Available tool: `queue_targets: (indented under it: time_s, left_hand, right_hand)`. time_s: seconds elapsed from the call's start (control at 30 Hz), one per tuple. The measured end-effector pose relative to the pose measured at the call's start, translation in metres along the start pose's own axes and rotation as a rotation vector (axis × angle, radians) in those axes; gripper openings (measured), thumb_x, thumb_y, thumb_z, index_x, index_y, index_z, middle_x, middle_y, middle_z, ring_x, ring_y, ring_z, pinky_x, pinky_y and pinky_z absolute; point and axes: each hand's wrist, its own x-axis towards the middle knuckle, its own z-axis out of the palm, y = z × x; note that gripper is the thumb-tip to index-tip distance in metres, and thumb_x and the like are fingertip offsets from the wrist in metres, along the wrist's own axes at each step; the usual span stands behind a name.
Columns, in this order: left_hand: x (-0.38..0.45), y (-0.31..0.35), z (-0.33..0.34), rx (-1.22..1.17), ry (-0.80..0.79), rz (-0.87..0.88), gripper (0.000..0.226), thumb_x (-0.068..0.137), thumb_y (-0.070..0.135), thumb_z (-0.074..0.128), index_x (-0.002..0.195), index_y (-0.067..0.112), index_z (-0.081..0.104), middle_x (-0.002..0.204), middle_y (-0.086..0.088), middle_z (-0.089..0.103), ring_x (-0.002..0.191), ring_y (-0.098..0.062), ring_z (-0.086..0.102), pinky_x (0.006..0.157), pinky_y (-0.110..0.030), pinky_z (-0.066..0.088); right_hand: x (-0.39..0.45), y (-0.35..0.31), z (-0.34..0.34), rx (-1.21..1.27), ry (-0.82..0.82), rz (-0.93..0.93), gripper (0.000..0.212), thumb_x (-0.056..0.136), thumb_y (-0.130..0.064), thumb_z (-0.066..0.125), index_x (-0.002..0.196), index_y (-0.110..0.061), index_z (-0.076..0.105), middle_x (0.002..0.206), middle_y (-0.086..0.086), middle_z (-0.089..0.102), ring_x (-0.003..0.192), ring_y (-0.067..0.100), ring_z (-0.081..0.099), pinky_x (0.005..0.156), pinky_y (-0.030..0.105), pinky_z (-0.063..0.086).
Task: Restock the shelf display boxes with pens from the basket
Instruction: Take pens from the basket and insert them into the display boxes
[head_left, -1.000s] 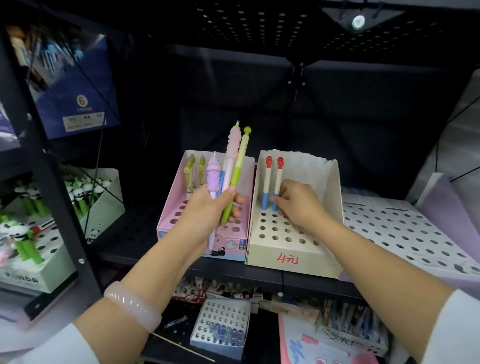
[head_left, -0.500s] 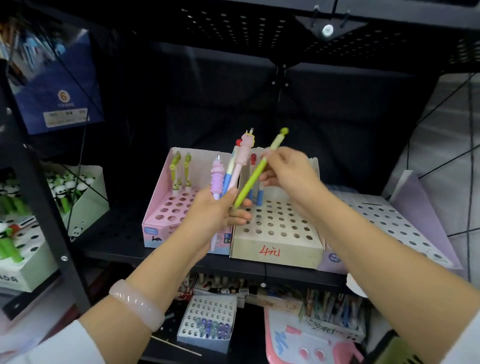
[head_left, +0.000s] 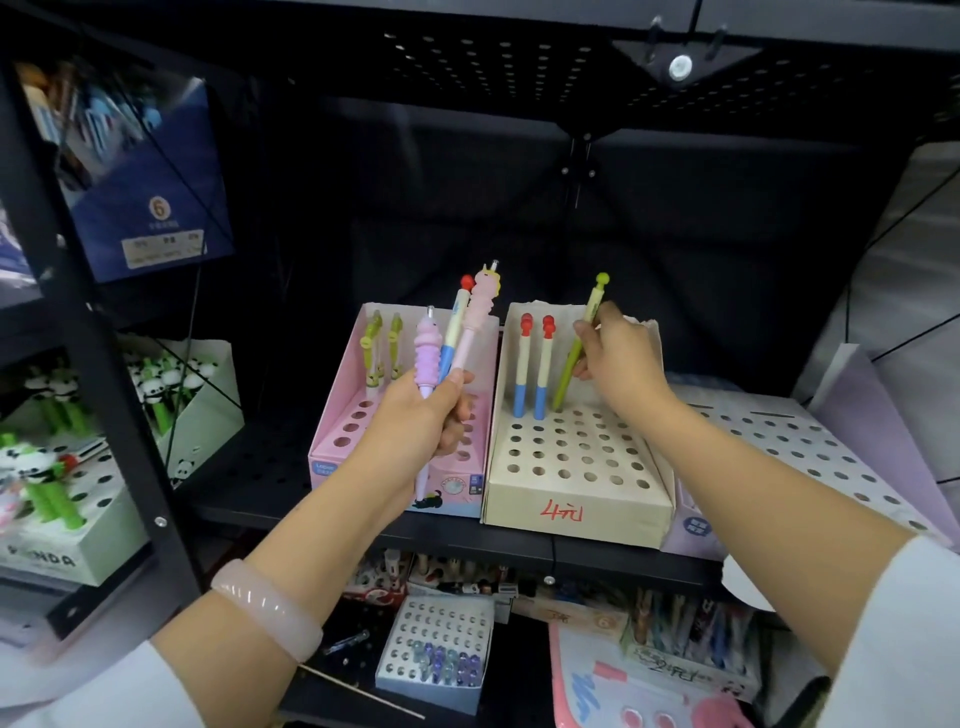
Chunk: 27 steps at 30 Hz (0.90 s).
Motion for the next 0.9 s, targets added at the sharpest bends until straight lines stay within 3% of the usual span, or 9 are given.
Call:
queue_targets:
  time_s: [0.03, 0.2, 0.37, 0.47, 0.53, 0.6, 0.67, 0.73, 0.9]
  left_hand:
    - [0.0, 0.0, 0.0, 0.004, -0.002, 0.002, 0.014, 0.098, 0.019, 0.044, 0.092, 0.013, 0.055, 0.054, 0.005, 0.048, 0.036, -0.004, 0.034, 0.035, -0.013, 0.028]
    - [-0.002, 0.001, -0.003, 0.049, 0.009, 0.028, 0.015, 0.098, 0.016, 0.043, 0.092, 0.012, 0.056, 0.05, 0.009, 0.056, 0.036, -0.004, 0.037, 0.036, -0.013, 0.031]
    - [-0.004, 0.0, -0.008, 0.141, -0.009, 0.055, 0.017, 0.099, 0.017, 0.043, 0.09, 0.006, 0.054, 0.041, 0.011, 0.052, 0.037, -0.002, 0.035, 0.038, -0.012, 0.032]
    - [-0.003, 0.001, -0.01, 0.125, -0.002, 0.063, 0.017, 0.098, 0.017, 0.043, 0.088, 0.006, 0.053, 0.04, 0.01, 0.052, 0.036, -0.002, 0.034, 0.037, -0.011, 0.031]
    - [-0.002, 0.001, -0.009, 0.102, -0.002, 0.065, 0.017, 0.098, 0.016, 0.044, 0.087, 0.006, 0.053, 0.041, 0.01, 0.053, 0.036, -0.002, 0.034, 0.037, -0.012, 0.031]
    - [-0.002, 0.001, -0.006, 0.07, -0.014, 0.063, 0.014, 0.098, 0.016, 0.045, 0.09, 0.008, 0.053, 0.045, 0.01, 0.055, 0.036, -0.002, 0.035, 0.037, -0.012, 0.032]
    - [-0.004, 0.0, -0.001, 0.07, -0.032, 0.058, 0.015, 0.098, 0.017, 0.045, 0.089, 0.006, 0.052, 0.043, 0.01, 0.053, 0.035, -0.002, 0.035, 0.037, -0.011, 0.032]
    - [-0.007, 0.0, 0.004, 0.076, -0.055, 0.056, 0.018, 0.097, 0.018, 0.046, 0.089, 0.004, 0.053, 0.042, 0.009, 0.054, 0.035, -0.001, 0.036, 0.037, -0.011, 0.032]
    - [-0.01, 0.003, 0.012, 0.066, -0.087, 0.026, 0.019, 0.098, 0.026, 0.043, 0.099, 0.013, 0.057, 0.063, 0.004, 0.068, 0.037, -0.005, 0.035, 0.039, -0.015, 0.033]
  right_hand:
    - [0.001, -0.001, 0.0, -0.035, -0.011, -0.01, 0.027, 0.101, -0.032, 0.035, 0.102, -0.009, 0.049, 0.078, 0.01, 0.067, 0.072, 0.021, 0.062, 0.068, 0.031, 0.035]
    - [-0.004, 0.002, 0.007, -0.002, -0.169, 0.051, 0.026, 0.101, -0.026, 0.035, 0.104, -0.004, 0.049, 0.087, 0.016, 0.063, 0.081, 0.03, 0.064, 0.078, 0.045, 0.053]
    - [-0.015, 0.003, 0.013, 0.045, -0.333, 0.169, 0.017, 0.097, -0.022, 0.046, 0.097, -0.007, 0.055, 0.09, 0.013, 0.065, 0.082, 0.027, 0.064, 0.079, 0.037, 0.054]
    - [-0.01, -0.005, -0.005, 0.016, -0.079, 0.119, 0.021, 0.095, -0.027, 0.048, 0.1, -0.009, 0.058, 0.085, 0.007, 0.066, 0.08, 0.021, 0.062, 0.076, 0.034, 0.052]
    - [-0.008, -0.023, -0.019, 0.212, 0.048, 0.04, 0.022, 0.095, -0.032, 0.049, 0.095, -0.014, 0.062, 0.077, -0.003, 0.066, 0.072, 0.005, 0.062, 0.069, 0.026, 0.052]
    - [-0.011, -0.047, -0.025, 0.576, -0.091, 0.059, 0.024, 0.094, -0.034, 0.051, 0.097, -0.014, 0.063, 0.072, -0.006, 0.065, 0.058, -0.004, 0.059, 0.056, 0.015, 0.05]
    - [-0.018, -0.066, -0.025, 0.799, -0.291, 0.117, 0.027, 0.092, -0.036, 0.054, 0.097, -0.011, 0.064, 0.075, -0.001, 0.066, 0.061, 0.002, 0.061, 0.054, 0.013, 0.05]
    - [-0.023, -0.073, -0.022, 0.86, -0.366, 0.11, 0.022, 0.092, -0.03, 0.056, 0.087, -0.01, 0.063, 0.077, 0.003, 0.066, 0.064, 0.007, 0.062, 0.056, 0.014, 0.051]
    - [-0.02, -0.059, -0.032, 0.927, -0.278, 0.12, 0.021, 0.097, -0.022, 0.047, 0.087, -0.01, 0.06, 0.082, 0.006, 0.066, 0.066, 0.009, 0.064, 0.061, 0.016, 0.054]
